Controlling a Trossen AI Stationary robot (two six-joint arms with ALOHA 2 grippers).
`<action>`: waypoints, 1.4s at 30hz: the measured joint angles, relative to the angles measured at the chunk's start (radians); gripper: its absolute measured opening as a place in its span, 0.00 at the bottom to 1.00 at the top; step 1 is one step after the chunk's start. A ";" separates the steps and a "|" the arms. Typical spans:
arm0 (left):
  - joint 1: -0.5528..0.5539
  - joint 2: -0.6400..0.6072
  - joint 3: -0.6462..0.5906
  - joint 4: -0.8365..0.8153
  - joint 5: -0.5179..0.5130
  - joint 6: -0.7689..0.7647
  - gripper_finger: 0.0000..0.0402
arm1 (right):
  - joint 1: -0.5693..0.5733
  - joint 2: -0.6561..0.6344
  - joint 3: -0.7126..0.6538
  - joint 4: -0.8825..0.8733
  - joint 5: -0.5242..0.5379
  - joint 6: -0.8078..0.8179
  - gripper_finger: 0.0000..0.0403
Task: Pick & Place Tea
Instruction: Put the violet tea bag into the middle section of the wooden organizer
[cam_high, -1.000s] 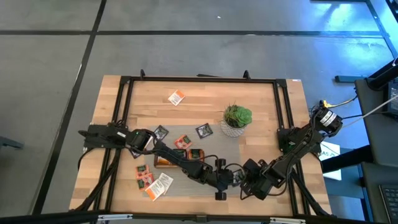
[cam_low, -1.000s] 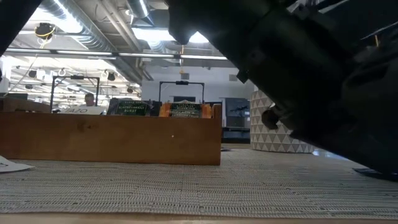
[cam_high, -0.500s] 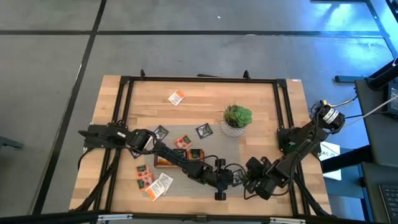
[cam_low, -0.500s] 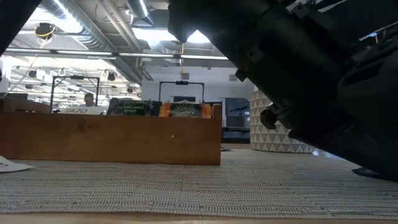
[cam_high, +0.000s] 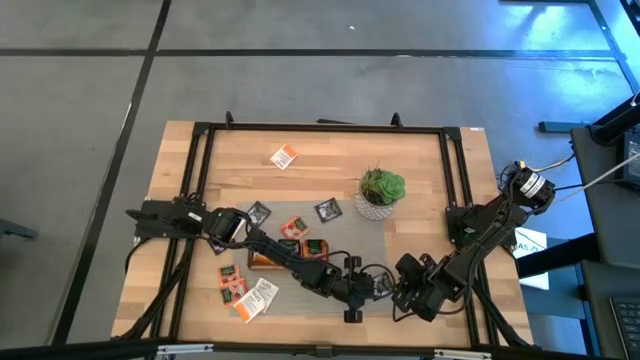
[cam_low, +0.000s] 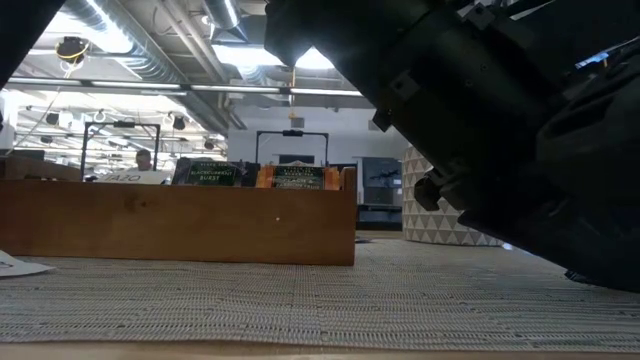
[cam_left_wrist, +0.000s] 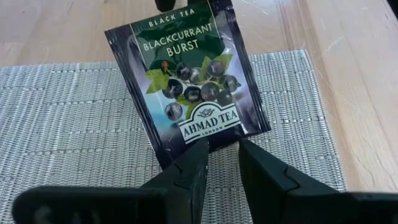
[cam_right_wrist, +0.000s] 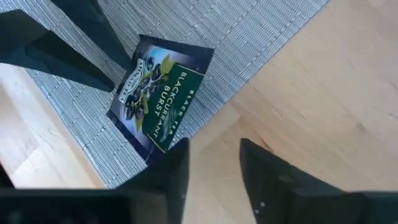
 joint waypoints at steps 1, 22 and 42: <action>0.000 0.000 0.000 0.000 0.000 0.000 0.22 | 0.000 0.000 0.000 0.000 0.000 0.008 0.40; -0.001 0.000 -0.001 0.000 0.000 0.000 0.22 | 0.008 -0.036 0.000 0.065 0.152 0.052 0.56; -0.001 0.000 -0.002 0.000 0.000 0.008 0.22 | 0.006 -0.016 -0.044 0.219 0.154 0.005 0.56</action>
